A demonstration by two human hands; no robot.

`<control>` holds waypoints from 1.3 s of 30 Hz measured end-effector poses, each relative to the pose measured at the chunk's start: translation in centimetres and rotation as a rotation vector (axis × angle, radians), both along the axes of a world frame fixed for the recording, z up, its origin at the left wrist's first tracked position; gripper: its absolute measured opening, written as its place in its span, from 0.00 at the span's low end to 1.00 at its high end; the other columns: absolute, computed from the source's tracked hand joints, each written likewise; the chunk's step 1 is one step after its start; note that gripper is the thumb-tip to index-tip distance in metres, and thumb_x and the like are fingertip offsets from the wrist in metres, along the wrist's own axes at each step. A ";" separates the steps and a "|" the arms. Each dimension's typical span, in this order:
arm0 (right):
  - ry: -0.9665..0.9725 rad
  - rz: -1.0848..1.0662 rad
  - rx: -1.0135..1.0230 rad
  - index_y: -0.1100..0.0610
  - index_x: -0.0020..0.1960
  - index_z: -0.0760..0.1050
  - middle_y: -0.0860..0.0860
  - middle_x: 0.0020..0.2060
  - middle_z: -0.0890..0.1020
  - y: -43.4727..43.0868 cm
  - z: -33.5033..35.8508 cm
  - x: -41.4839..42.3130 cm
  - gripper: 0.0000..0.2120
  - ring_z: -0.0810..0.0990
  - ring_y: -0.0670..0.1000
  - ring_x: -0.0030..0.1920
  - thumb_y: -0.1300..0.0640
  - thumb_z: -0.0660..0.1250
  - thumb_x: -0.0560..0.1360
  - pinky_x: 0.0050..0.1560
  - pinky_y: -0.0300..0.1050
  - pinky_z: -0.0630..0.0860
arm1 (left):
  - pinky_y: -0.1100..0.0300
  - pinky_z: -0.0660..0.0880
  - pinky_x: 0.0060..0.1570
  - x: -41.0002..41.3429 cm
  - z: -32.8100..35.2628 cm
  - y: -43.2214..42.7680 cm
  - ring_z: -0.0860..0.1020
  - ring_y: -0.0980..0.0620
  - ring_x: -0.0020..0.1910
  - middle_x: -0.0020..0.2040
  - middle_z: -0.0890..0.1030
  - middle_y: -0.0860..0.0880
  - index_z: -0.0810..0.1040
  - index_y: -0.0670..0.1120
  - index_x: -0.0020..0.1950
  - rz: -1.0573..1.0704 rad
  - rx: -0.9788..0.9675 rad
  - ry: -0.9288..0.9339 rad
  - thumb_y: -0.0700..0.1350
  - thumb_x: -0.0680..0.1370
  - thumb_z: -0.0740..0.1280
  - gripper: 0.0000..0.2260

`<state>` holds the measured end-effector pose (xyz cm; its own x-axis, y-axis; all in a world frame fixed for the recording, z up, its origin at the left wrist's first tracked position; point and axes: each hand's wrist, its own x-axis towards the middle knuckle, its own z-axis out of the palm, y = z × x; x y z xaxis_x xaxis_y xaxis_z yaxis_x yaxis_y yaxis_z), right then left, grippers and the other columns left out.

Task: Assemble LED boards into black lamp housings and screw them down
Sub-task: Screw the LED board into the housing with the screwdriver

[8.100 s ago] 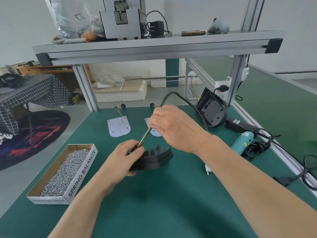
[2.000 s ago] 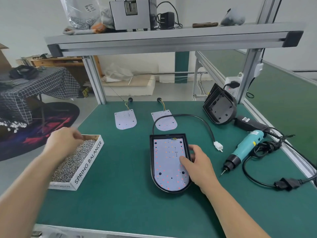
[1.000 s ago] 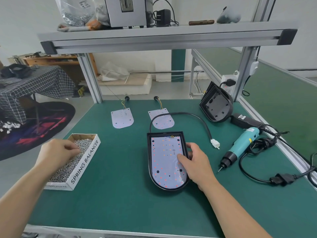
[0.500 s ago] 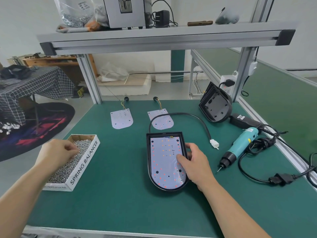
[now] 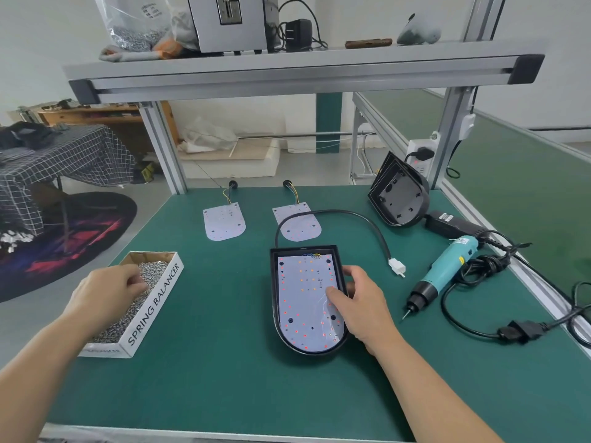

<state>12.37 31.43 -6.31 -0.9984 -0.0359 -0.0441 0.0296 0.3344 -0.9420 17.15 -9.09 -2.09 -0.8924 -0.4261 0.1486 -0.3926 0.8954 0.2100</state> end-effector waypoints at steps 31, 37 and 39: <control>-0.031 -0.008 0.006 0.44 0.60 0.74 0.51 0.44 0.85 -0.1 0.0 -0.1 0.15 0.84 0.52 0.45 0.55 0.68 0.75 0.48 0.50 0.82 | 0.70 0.78 0.32 -0.5 5.9 17.3 0.81 0.53 0.31 0.37 0.82 0.40 0.81 0.34 0.41 -0.095 1.862 0.238 0.30 0.64 0.69 0.07; -0.022 -0.019 0.007 0.45 0.60 0.74 0.53 0.44 0.85 -0.2 -0.1 0.1 0.15 0.84 0.55 0.45 0.56 0.69 0.74 0.50 0.55 0.81 | 0.70 0.75 0.26 -2.3 4.0 26.5 0.78 0.55 0.28 0.34 0.79 0.43 0.79 0.34 0.45 -0.008 2.078 0.016 0.32 0.79 0.66 0.04; 0.000 -0.029 0.019 0.45 0.59 0.75 0.52 0.41 0.84 -0.2 -0.2 0.1 0.14 0.82 0.53 0.42 0.55 0.70 0.75 0.48 0.53 0.81 | 0.70 0.73 0.25 -3.1 3.1 27.6 0.76 0.56 0.27 0.32 0.78 0.45 0.78 0.36 0.44 0.020 2.017 -0.018 0.35 0.82 0.64 0.08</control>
